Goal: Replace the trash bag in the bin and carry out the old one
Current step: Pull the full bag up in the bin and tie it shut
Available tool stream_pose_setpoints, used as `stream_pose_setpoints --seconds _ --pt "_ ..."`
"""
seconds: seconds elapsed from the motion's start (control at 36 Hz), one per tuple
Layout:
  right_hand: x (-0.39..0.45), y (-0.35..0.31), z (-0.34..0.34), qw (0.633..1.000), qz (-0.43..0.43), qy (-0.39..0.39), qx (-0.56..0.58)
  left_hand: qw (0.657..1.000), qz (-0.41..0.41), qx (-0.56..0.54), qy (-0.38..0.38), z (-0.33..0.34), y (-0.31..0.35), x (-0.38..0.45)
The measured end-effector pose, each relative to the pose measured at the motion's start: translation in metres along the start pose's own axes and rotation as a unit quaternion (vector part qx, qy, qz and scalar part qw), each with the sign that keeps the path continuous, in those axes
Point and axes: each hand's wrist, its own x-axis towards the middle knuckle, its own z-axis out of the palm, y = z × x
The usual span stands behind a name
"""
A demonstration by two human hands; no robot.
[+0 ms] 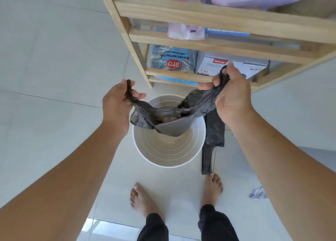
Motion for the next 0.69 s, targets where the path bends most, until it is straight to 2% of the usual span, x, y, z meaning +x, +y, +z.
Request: stream_pose_setpoints --seconds 0.08,0.17,0.25,0.31,0.39,0.5,0.61,0.69 --pt "0.002 0.017 0.000 0.996 0.045 -0.018 -0.070 0.998 -0.055 -0.026 -0.020 0.004 -0.009 0.009" --pt "-0.001 0.035 -0.006 0.971 0.060 -0.064 -0.220 0.993 -0.068 0.081 -0.044 0.005 -0.023 0.015" --pt "-0.007 0.052 -0.017 0.932 0.022 -0.056 -0.359 0.982 -0.090 0.161 -0.050 0.002 -0.040 0.017" --pt "-0.012 0.062 -0.023 0.932 0.012 -0.035 -0.360 0.977 -0.099 0.182 -0.044 -0.001 -0.051 0.016" --pt "-0.019 0.075 -0.029 0.946 0.050 -0.009 -0.319 0.978 -0.114 0.172 -0.024 -0.006 -0.067 0.013" --pt "-0.025 0.094 -0.035 0.952 0.124 -0.038 -0.278 0.970 -0.145 0.193 -0.008 -0.009 -0.084 0.012" --pt "-0.027 0.107 -0.038 0.942 0.146 -0.038 -0.299 0.954 -0.131 0.262 -0.059 -0.011 -0.090 0.007" --pt "-0.029 0.112 -0.039 0.949 0.164 -0.016 -0.268 0.943 -0.099 0.304 -0.090 -0.015 -0.096 0.006"
